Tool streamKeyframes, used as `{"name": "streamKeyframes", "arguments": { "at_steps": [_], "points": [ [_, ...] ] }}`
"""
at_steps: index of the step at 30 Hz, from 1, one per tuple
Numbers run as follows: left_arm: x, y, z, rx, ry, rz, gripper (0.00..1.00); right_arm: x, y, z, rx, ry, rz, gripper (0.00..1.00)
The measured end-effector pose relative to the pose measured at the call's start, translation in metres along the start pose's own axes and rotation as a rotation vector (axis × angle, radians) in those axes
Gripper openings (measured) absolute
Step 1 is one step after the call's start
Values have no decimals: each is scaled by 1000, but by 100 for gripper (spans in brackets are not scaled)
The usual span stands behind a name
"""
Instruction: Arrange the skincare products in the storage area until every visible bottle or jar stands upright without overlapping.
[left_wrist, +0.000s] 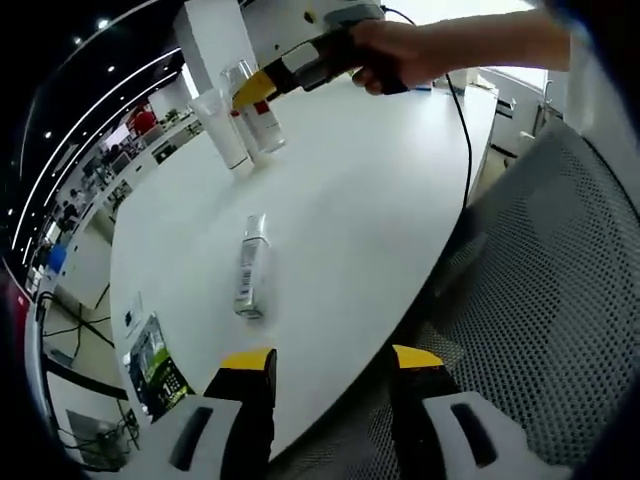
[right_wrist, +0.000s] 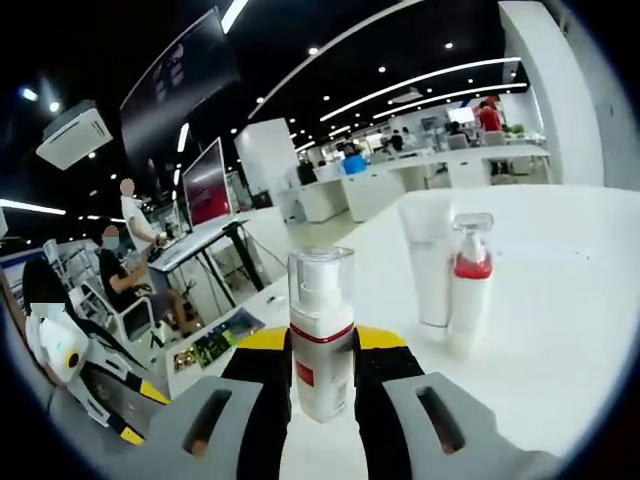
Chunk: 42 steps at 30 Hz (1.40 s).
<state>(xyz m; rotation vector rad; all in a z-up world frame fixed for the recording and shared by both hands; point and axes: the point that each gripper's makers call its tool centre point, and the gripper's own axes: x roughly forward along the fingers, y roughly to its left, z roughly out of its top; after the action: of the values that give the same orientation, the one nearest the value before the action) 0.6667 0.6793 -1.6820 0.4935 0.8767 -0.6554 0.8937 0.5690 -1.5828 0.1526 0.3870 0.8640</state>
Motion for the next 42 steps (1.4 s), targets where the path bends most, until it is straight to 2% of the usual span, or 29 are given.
{"name": "streamKeyframes", "arguments": {
  "at_steps": [4, 6, 8, 12, 15, 18, 22, 24, 28, 29, 34, 37, 42],
  "points": [
    [1, 0, -2, 0, 8, 4, 47, 10, -11, -2, -19, -4, -7, 21],
    [1, 1, -2, 2, 9, 9, 47, 15, -19, -4, -66, 5, -31, 21],
    [1, 2, -2, -2, 7, 12, 47, 18, -21, -5, -70, -1, -21, 21],
    [2, 2, -2, -9, 6, 10, 47, 28, -30, -4, -118, -23, -25, 21],
    [4, 3, -6, -4, 28, 14, 47, 35, -32, 0, -133, -91, -6, 21],
    [3, 5, -6, -12, 26, 18, 47, 40, -38, -5, -163, -92, -18, 21],
    [4, 5, -8, -7, 34, 19, 47, 46, -40, -9, -149, -109, 13, 21],
    [4, 4, -8, -8, 35, 17, 47, 48, -43, -12, -206, -106, 0, 21],
    [4, 4, -8, -5, 39, 16, 47, 52, -50, -19, -226, -97, -21, 21],
    [4, 4, -9, -5, 40, 16, 47, 53, -53, -20, -261, -92, -32, 21],
    [5, 3, -10, -4, 48, 9, 47, 58, -59, -25, -277, -86, -49, 21],
    [6, 2, -10, 7, 52, 5, 47, 62, -62, -30, -319, -69, -56, 21],
    [6, 0, -11, 11, 59, -1, 46, 65, -67, -36, -318, -63, -59, 21]
  ]
}}
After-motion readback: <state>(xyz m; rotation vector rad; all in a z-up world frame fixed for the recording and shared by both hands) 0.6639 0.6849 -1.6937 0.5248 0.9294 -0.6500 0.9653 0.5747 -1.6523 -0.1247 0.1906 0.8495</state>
